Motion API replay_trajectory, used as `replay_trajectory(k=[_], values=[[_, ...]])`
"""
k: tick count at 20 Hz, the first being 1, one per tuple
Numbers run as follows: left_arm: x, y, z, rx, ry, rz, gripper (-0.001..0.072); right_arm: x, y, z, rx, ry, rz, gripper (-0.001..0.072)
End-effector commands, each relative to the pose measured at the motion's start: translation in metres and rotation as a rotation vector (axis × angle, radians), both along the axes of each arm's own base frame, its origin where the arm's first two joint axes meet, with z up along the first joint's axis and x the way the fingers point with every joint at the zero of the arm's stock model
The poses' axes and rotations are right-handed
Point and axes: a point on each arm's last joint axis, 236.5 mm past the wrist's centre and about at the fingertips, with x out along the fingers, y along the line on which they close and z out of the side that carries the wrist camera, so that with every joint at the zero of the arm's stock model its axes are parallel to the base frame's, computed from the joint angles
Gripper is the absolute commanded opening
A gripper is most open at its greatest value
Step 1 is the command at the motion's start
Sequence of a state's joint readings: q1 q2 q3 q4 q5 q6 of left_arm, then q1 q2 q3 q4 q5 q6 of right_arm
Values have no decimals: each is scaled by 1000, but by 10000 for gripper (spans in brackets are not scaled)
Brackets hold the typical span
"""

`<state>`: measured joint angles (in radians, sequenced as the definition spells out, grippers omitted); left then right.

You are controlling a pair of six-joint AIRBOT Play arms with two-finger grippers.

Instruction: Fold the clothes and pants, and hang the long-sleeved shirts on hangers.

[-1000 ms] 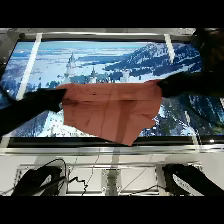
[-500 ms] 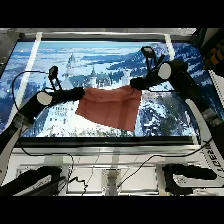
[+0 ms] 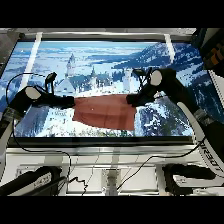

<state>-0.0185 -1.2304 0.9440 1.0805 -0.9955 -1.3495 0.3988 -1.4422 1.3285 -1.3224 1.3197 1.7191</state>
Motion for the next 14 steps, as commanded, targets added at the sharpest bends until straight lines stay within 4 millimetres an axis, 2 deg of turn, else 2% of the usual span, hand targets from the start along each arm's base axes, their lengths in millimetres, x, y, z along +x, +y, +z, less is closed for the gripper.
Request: replay_trajectory(k=[1, 3, 6, 8, 11, 12, 13, 14], values=[[-14, 10, -7, 42, 55, -37, 13, -22, 26, -18, 66, -31, -59, 5], [-17, 10, -11, 40, 66, -34, 12, -38, 16, -38, 43, -39, -125, 5], [-33, 5, -30, 41, 119, -46, 12, -58, -9, -70, -16, -27, -170, 5], [-38, -1, -46, 40, 131, -8, 13, -51, -8, -78, 4, -63, -202, 6], [-43, -6, -57, 47, 133, -5, 15, -43, -5, -75, 24, -91, -218, 7], [-43, -7, -56, 45, 132, -4, 66, -47, -6, -76, 14, -77, -212, 16], [-43, -7, -56, 45, 131, -7, 298, -49, -8, -77, 5, -75, -190, 88], [-43, -7, -56, 44, 130, -7, 571, -51, -10, -78, -12, -78, -147, 277]])
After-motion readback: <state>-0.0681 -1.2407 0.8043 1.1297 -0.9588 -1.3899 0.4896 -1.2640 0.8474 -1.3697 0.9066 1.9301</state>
